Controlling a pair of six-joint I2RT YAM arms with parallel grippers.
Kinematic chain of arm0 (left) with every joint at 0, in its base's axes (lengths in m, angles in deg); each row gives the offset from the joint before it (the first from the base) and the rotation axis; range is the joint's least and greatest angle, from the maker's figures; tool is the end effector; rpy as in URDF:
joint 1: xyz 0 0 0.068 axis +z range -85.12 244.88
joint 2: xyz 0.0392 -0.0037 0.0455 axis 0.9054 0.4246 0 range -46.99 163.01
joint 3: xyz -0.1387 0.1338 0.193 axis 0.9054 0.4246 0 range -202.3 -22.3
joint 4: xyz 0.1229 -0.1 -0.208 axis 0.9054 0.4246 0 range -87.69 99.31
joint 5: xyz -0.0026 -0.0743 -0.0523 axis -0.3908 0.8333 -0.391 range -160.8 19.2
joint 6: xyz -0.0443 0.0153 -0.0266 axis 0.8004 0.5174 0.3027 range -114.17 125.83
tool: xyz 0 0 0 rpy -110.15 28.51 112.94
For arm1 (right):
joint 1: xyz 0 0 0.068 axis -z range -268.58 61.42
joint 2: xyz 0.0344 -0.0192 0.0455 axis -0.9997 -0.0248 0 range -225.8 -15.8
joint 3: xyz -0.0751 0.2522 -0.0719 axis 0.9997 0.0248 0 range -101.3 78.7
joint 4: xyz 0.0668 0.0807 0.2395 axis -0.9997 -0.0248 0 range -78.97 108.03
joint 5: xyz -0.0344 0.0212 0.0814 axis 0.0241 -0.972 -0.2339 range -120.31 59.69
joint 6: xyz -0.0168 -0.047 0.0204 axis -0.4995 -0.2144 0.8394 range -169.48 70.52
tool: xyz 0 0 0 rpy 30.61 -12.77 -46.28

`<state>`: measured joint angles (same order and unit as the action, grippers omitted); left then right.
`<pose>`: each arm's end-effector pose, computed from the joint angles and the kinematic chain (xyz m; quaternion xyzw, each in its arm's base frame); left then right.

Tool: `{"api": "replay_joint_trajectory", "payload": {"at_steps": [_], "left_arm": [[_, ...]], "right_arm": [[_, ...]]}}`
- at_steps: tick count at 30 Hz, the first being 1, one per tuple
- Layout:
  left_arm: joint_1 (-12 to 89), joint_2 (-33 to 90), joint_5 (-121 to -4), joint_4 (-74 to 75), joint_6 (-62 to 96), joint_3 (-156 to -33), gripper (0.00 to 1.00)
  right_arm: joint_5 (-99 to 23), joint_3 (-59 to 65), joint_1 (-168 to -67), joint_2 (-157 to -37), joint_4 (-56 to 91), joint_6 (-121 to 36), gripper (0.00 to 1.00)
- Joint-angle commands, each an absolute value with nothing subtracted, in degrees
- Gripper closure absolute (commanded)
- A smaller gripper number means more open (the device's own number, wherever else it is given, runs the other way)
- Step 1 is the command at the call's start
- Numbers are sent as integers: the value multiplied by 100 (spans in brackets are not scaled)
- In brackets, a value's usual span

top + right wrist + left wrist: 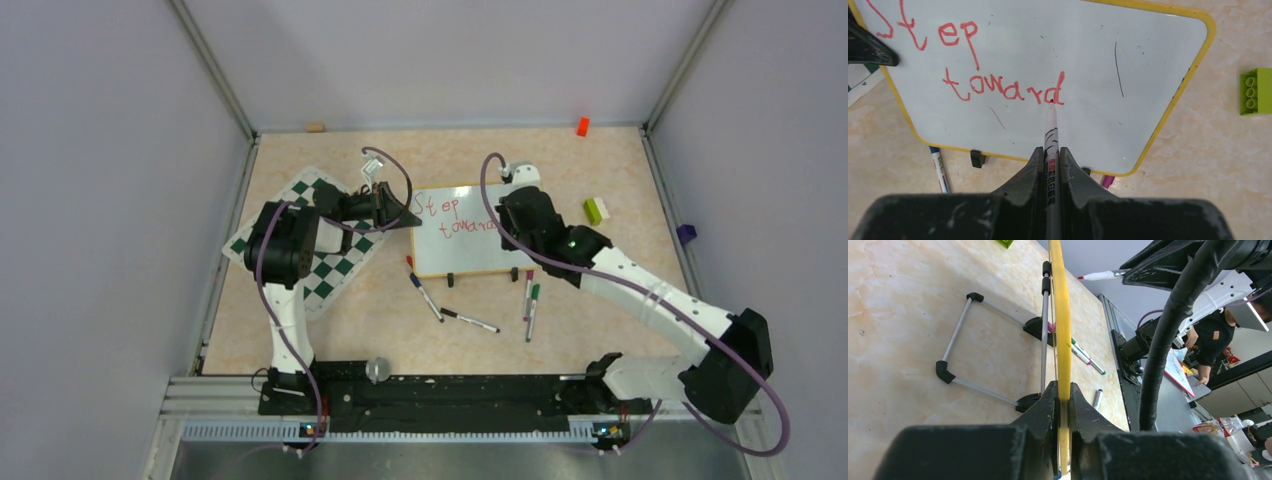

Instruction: Write a sentence on the whiteboard

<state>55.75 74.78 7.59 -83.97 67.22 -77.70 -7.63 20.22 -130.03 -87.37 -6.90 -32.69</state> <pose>0.3780 -0.0960 0.1651 0.2685 0.6274 -0.6626 0.3086 0.2136 0.1704 0.3010 -0.1040 0.8794 0.0547 0.4614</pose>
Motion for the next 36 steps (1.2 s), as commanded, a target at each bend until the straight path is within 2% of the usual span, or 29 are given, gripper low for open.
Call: {"api": "replay_joint_trajectory", "payload": {"at_steps": [1,15,36], "left_arm": [[5530,7325,812,-9050,6815,-7917,100],[5525,7360,804,-9048,6850,-7950,100],[5529,7356,812,-9050,6853,-7952,100]], "right_arm": [[-1145,2174,-12936,-8358,-363,-3222,100],[-1067,3009,-13051,-7664,357,-3393,100],[426,2748,-14613,-8621,555,-3469,100]]}}
